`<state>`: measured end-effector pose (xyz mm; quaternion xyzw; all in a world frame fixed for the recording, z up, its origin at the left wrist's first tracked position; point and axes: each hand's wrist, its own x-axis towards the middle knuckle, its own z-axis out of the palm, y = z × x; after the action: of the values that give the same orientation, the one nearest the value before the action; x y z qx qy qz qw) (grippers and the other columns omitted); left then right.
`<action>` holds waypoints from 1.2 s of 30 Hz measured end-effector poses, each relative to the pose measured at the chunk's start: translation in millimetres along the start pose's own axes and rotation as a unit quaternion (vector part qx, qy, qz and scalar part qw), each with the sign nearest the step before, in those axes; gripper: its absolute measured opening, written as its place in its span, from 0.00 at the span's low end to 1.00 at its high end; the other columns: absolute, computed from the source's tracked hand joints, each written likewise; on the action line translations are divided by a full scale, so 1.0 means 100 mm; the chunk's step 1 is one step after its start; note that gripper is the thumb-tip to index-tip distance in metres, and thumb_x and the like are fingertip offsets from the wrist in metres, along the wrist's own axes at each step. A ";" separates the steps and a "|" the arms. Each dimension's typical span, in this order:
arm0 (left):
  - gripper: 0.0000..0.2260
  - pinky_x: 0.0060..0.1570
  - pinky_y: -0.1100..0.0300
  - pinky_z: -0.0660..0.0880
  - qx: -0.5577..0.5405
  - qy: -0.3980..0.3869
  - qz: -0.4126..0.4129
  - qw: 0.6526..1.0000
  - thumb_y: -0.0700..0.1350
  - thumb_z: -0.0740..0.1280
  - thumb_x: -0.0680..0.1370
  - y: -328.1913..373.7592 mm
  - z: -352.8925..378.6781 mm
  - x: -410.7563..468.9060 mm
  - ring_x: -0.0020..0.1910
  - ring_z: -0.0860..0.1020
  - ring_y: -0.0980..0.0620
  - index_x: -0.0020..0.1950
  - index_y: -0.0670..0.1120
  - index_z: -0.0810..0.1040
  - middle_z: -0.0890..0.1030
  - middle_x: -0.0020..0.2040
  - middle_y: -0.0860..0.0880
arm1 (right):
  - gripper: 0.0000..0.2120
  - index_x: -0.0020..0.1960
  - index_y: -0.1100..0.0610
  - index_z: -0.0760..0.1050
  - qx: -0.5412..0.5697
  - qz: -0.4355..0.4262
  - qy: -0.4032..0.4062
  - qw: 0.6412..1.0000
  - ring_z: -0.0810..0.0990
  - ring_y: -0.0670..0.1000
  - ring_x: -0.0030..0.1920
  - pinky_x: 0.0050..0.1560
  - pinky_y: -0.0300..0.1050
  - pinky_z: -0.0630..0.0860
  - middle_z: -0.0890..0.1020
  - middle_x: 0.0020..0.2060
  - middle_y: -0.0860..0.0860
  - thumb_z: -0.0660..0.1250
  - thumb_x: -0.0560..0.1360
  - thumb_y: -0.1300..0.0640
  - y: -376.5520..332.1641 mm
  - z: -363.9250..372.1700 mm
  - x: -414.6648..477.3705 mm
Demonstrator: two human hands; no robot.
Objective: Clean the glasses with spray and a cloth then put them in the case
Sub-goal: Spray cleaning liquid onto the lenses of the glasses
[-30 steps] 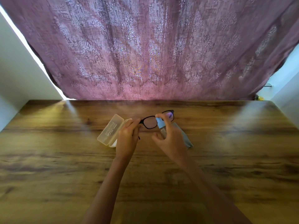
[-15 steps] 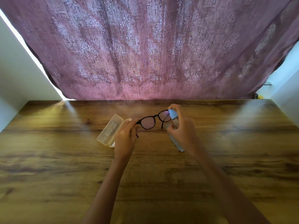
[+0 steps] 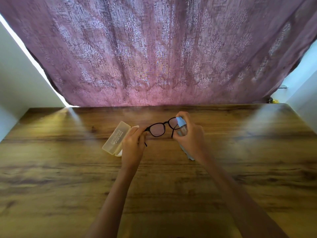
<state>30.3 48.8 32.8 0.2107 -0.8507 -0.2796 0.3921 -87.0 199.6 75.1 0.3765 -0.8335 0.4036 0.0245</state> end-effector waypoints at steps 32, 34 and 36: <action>0.10 0.42 0.65 0.69 -0.008 0.008 -0.029 1.000 0.32 0.68 0.75 0.00 -0.02 -0.04 0.41 0.74 0.59 0.54 0.39 0.81 0.82 0.46 0.43 | 0.20 0.70 0.57 0.56 0.100 0.109 0.098 0.984 0.73 0.59 0.29 0.29 0.51 0.74 0.73 0.34 0.59 0.57 0.80 0.63 0.97 0.01 -0.01; 0.10 0.43 0.68 0.69 -0.010 0.008 -0.030 0.999 0.32 0.68 0.75 0.00 -0.02 -0.04 0.42 0.74 0.60 0.55 0.39 0.81 0.82 0.47 0.43 | 0.20 0.69 0.60 0.56 0.103 0.128 0.112 0.980 0.77 0.63 0.33 0.36 0.60 0.77 0.75 0.39 0.63 0.58 0.79 0.65 1.07 0.01 -0.04; 0.10 0.43 0.67 0.70 -0.011 0.005 -0.033 0.999 0.32 0.68 0.75 -0.01 -0.01 -0.04 0.44 0.77 0.55 0.55 0.39 0.81 0.82 0.48 0.43 | 0.19 0.68 0.62 0.57 0.090 0.132 0.124 0.979 0.78 0.62 0.35 0.39 0.63 0.77 0.76 0.41 0.64 0.58 0.79 0.65 1.14 0.03 -0.08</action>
<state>33.8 49.4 30.8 0.2360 -0.8383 -0.3003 0.3891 -154.6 246.7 -4.6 0.2113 -0.8266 0.5201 0.0402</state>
